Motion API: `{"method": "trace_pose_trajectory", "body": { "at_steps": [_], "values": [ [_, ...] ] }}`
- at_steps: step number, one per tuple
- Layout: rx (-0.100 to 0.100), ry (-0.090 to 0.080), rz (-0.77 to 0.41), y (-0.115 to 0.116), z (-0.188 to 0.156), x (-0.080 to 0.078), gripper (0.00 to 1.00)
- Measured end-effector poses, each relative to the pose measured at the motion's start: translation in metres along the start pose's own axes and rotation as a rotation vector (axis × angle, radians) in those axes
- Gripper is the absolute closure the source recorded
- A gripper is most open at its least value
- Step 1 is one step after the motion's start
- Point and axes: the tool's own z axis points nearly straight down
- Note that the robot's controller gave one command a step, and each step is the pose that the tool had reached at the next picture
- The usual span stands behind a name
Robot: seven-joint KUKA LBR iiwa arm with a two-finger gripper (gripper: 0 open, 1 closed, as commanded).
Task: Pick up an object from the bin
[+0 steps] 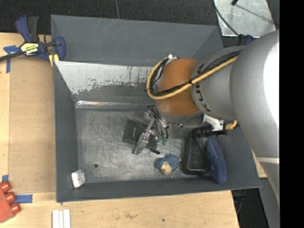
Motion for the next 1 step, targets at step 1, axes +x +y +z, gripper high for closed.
{"method": "trace_pose_trajectory", "body": {
  "at_steps": [1],
  "values": [
    [0.0, 0.001, -0.001, 0.0006, -0.0024, -0.0015, 0.0]
  ]
}}
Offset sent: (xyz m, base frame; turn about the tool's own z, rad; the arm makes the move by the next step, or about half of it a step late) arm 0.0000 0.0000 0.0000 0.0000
